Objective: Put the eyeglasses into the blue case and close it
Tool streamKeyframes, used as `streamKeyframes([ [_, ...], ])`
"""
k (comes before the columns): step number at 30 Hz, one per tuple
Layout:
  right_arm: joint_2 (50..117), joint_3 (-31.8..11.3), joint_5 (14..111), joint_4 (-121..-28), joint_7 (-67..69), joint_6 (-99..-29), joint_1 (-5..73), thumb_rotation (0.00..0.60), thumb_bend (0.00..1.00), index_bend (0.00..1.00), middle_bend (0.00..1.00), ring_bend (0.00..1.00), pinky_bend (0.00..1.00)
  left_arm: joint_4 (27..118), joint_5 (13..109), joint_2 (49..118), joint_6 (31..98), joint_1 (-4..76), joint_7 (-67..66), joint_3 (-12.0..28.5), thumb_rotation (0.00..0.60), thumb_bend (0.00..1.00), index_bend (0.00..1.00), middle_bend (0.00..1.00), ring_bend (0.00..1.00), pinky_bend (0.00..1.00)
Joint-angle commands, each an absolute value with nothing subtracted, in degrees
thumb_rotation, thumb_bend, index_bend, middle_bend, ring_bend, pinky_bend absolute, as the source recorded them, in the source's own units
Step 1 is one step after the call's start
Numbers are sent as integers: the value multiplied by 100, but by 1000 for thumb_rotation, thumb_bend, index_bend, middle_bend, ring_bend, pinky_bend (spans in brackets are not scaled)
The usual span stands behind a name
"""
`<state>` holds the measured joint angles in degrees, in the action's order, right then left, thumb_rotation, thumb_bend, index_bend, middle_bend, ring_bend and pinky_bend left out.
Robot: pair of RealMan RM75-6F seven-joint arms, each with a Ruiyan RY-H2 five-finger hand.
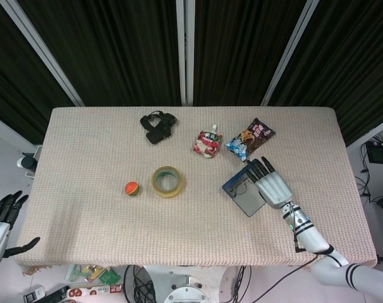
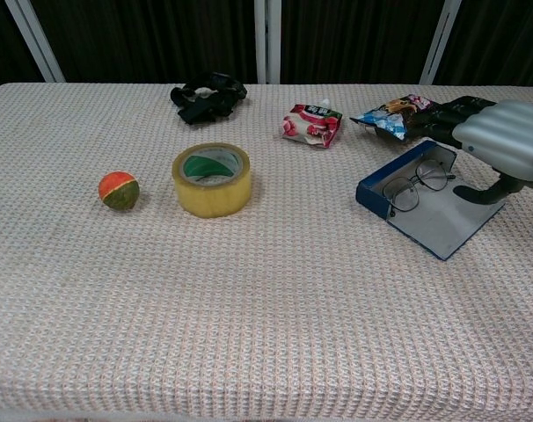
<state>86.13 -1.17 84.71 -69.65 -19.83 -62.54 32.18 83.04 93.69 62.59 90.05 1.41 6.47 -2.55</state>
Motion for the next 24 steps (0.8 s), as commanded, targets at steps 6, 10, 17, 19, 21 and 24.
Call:
streamKeyframes([
  [6,8554,148,8612,-6762,-1871,-6314,2973,600,156,0,0,0,0,8288,9401,6296,9010,152,644,-257,475,127,32,35,57,193],
  [10,8735,189,8740,-6428,-1508,-6400,2925,600,155,0,0,0,0,8273,9401,6298,8985,166,651,-258,473,127,32,36,57,193],
  [17,8866,250,8853,-6121,-1345,-6403,2877,600,114,0,0,0,0,8225,9368,6299,8979,160,710,-254,473,126,32,35,57,193],
  [19,8890,241,8859,-6079,-1335,-6394,2878,600,67,0,0,0,0,8200,9351,6308,8973,153,734,-255,472,127,32,35,57,193],
  [21,8945,212,8857,-6020,-1299,-6380,2889,600,49,0,0,0,0,8167,9344,6328,8974,147,761,-257,476,127,32,35,57,193],
  [24,9071,161,8854,-5905,-1270,-6368,2914,600,46,0,0,0,0,8132,9351,6349,8988,140,784,-260,474,127,31,35,57,193],
])
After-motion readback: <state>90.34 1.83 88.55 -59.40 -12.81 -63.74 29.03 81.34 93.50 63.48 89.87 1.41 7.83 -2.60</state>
